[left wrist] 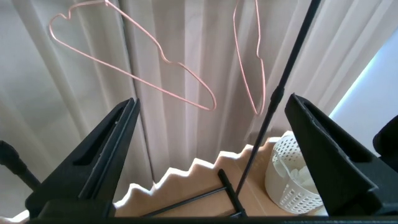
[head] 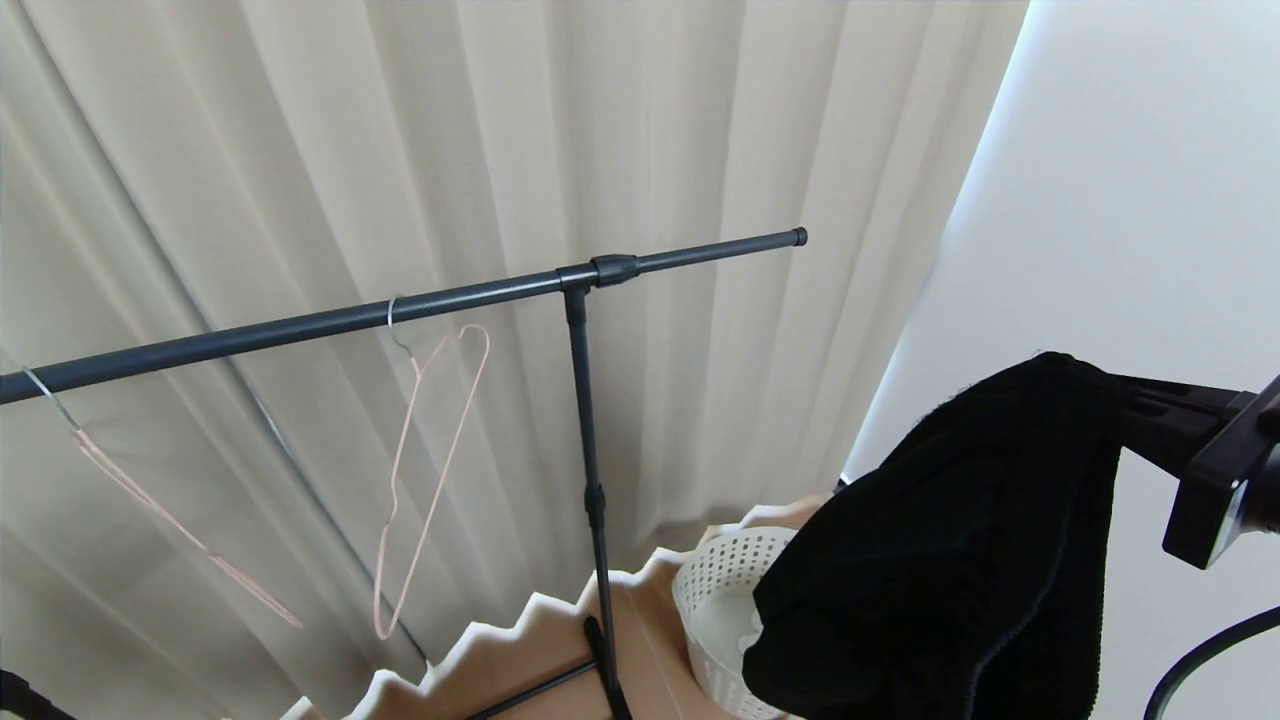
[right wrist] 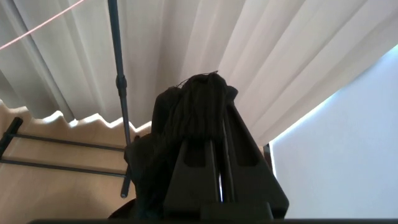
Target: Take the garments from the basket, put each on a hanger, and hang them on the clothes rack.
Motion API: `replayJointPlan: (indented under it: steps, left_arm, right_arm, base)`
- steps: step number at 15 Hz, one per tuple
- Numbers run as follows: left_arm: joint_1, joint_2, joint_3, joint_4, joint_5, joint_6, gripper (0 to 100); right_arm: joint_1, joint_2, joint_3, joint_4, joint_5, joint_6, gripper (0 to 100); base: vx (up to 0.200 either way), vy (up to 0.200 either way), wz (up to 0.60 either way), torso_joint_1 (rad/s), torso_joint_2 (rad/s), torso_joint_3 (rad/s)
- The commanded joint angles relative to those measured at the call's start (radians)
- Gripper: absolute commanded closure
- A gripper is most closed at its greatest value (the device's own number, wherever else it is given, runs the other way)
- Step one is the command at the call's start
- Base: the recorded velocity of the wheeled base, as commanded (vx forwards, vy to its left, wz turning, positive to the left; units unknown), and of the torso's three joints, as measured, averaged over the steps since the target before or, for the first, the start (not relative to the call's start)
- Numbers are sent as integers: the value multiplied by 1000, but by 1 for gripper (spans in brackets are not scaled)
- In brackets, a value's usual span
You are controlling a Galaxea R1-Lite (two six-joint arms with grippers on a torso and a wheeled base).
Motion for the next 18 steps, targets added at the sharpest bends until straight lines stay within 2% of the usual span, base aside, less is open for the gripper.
replayJointPlan:
  steps: [1,5,7,16,18]
  left_arm:
    - [0,1,0,0,1,0,0]
    - [0,1,0,0,1,-1,0]
    - [0,1,0,0,-1,0,0]
    - [0,1,0,0,-1,-3,0]
    - [0,1,0,0,-1,-1,0]
  right_arm:
    - [-1,1,0,-1,0,0,100]
    - [-1,1,2,0,0,-2,100]
    - [-1,1,2,0,0,-2,100]
    - [-1,1,2,0,0,-2,100]
    - [-1,1,2,0,0,-5,100]
  base:
    - [0,0,600,2,2,-2]
    - [0,0,600,5,1,-1]
    - [0,0,0,0,0,0]
    - [-200,0,0,-1,2,1]
    - [0,0,0,0,0,0]
